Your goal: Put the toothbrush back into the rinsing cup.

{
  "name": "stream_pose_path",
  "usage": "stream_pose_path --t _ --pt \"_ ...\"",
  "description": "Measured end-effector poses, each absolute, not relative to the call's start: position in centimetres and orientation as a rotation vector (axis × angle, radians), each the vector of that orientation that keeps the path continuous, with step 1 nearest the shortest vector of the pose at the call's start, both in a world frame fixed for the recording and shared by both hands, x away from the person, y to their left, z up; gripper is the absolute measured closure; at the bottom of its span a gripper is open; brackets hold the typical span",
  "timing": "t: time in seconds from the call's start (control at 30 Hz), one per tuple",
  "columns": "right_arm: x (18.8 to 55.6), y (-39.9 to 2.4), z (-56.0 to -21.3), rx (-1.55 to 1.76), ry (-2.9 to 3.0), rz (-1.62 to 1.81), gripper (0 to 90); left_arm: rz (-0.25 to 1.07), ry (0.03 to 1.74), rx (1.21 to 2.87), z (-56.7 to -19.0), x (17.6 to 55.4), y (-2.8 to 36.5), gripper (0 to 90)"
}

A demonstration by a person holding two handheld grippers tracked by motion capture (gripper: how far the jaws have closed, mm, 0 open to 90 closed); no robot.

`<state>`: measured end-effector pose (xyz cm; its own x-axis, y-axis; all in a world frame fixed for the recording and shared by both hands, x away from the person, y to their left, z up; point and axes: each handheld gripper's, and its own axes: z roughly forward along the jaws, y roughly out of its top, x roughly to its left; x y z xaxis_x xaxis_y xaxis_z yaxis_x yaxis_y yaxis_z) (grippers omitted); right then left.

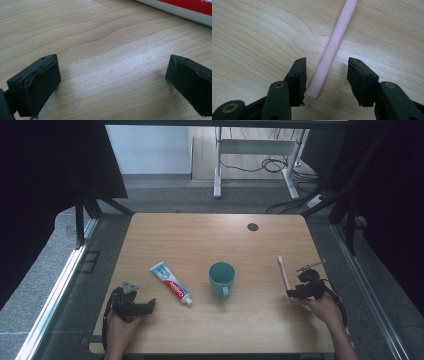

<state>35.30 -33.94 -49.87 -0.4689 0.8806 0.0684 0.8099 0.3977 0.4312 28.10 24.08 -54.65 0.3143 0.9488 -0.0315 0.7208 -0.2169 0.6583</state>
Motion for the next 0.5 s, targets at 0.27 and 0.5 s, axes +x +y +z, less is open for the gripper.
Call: stream_pose_path --t 0.27,0.5 --pt "36.5 -33.6 -49.6 1.561 2.498 0.537 48.5 0.517 1.471 2.011 -54.7 28.1 24.1 0.0" --pt "37.6 -33.1 -49.5 1.598 2.524 0.472 48.7 0.516 1.471 2.011 -54.7 28.1 24.1 0.0"
